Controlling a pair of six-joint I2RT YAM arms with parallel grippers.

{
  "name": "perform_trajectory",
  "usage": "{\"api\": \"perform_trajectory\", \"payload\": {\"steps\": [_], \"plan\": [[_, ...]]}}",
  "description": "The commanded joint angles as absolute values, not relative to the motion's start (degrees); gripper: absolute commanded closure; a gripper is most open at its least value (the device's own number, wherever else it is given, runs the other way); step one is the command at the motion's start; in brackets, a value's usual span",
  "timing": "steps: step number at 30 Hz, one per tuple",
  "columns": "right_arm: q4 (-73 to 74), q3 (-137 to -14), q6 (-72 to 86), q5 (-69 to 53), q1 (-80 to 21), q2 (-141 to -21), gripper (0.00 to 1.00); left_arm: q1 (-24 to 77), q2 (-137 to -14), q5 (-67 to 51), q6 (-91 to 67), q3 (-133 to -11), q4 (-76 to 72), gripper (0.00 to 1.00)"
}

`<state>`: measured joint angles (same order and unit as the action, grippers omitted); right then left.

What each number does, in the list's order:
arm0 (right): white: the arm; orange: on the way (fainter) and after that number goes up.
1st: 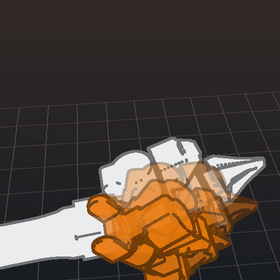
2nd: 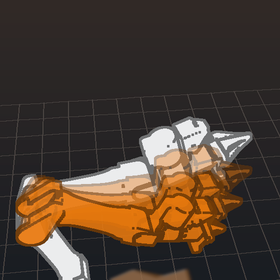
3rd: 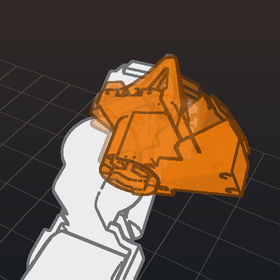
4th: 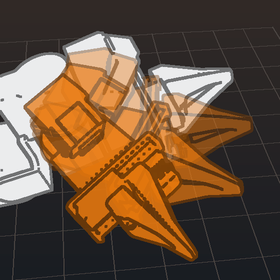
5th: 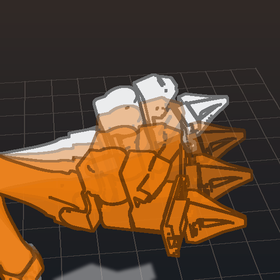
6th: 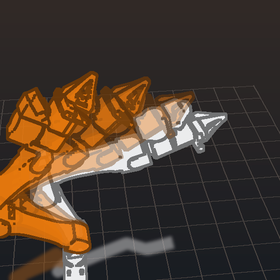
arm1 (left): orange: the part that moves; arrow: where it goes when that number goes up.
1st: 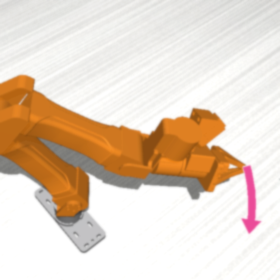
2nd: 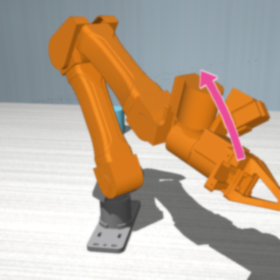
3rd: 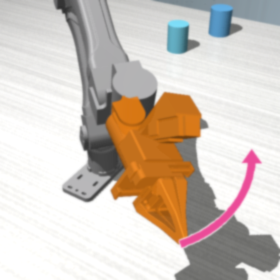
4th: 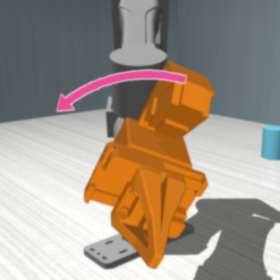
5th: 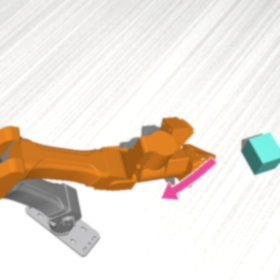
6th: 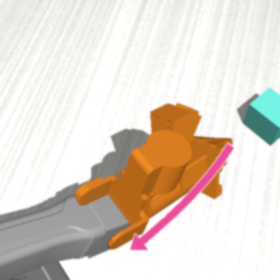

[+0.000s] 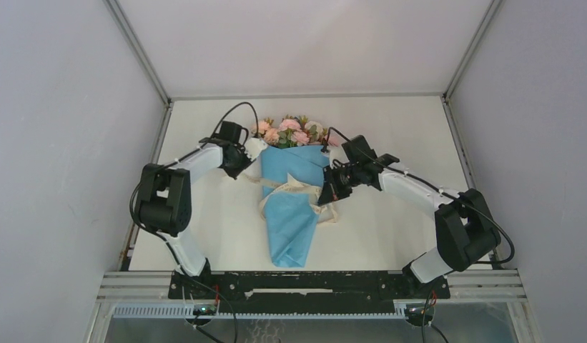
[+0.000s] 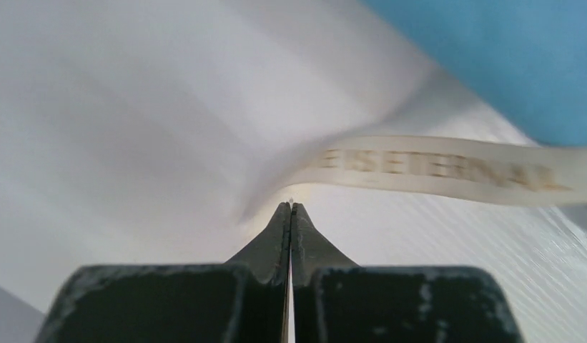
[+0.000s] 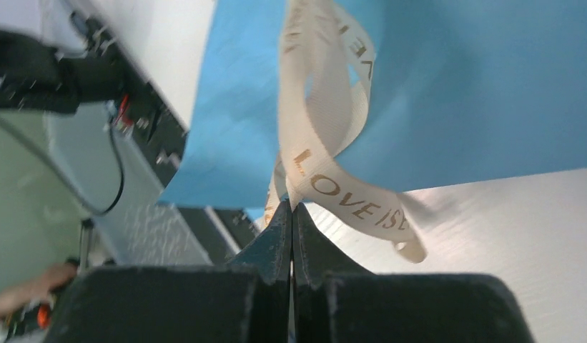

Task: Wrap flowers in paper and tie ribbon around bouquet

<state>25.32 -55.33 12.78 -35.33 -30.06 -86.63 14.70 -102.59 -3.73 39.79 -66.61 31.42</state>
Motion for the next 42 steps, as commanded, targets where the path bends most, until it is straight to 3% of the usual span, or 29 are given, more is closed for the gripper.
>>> {"api": "perform_trajectory", "payload": {"steps": [1, 6, 10, 14, 15, 18, 19, 22, 23, 24, 28, 33, 37, 42], "plan": [[42.9, -62.2, 2.4, -46.3, -31.9, -85.0, 1.00, 12.6, -98.7, -1.3, 30.9, -70.2, 25.8, 1.00], [55.0, -68.8, 1.9, -42.1, -34.2, -87.7, 1.00, 10.8, -99.9, 2.6, 29.2, -71.0, 24.5, 1.00], [55.1, -72.1, 2.3, -46.3, -33.8, -85.4, 1.00, 10.3, -99.3, 3.9, 30.3, -70.4, 23.8, 1.00], [52.1, -73.5, 4.3, -46.5, -32.2, -86.0, 1.00, 11.2, -96.8, -13.4, 38.8, -71.0, 33.6, 0.99], [51.8, -73.6, 4.5, -46.1, -32.0, -87.0, 1.00, 12.3, -95.6, -16.9, 42.7, -70.4, 36.0, 0.88], [49.7, -73.7, 4.6, -45.2, -32.0, -89.5, 1.00, 17.3, -92.9, -18.9, 55.1, -66.9, 36.8, 0.38], [49.1, -73.7, 4.7, -45.0, -31.8, -90.1, 1.00, 18.7, -92.5, -18.9, 58.8, -65.8, 36.2, 0.30], [47.4, -73.7, 4.9, -45.0, -30.8, -91.4, 1.00, 20.9, -95.3, -20.6, 67.0, -67.2, 40.1, 0.18], [46.9, -73.6, 5.0, -44.9, -30.4, -91.5, 1.00, 21.1, -96.3, -21.9, 69.1, -67.5, 41.5, 0.05], [46.4, -73.6, 5.2, -44.9, -30.2, -91.6, 1.00, 21.3, -96.9, -22.6, 71.2, -67.2, 42.6, 0.01], [44.8, -73.6, 5.9, -45.4, -29.5, -91.8, 1.00, 22.7, -98.1, -21.6, 79.0, -65.8, 46.0, 0.01], [43.7, -73.6, 6.4, -45.7, -29.2, -91.9, 1.00, 22.9, -100.2, -19.0, 79.7, -65.6, 46.3, 0.12], [43.2, -73.4, 6.7, -46.0, -28.9, -91.5, 1.00, 23.5, -102.8, -18.7, 73.8, -66.3, 43.2, 0.40], [41.6, -71.9, 8.0, -47.1, -27.9, -90.3, 1.00, 23.7, -101.8, -18.9, 72.2, -64.4, 43.0, 0.65]]}}
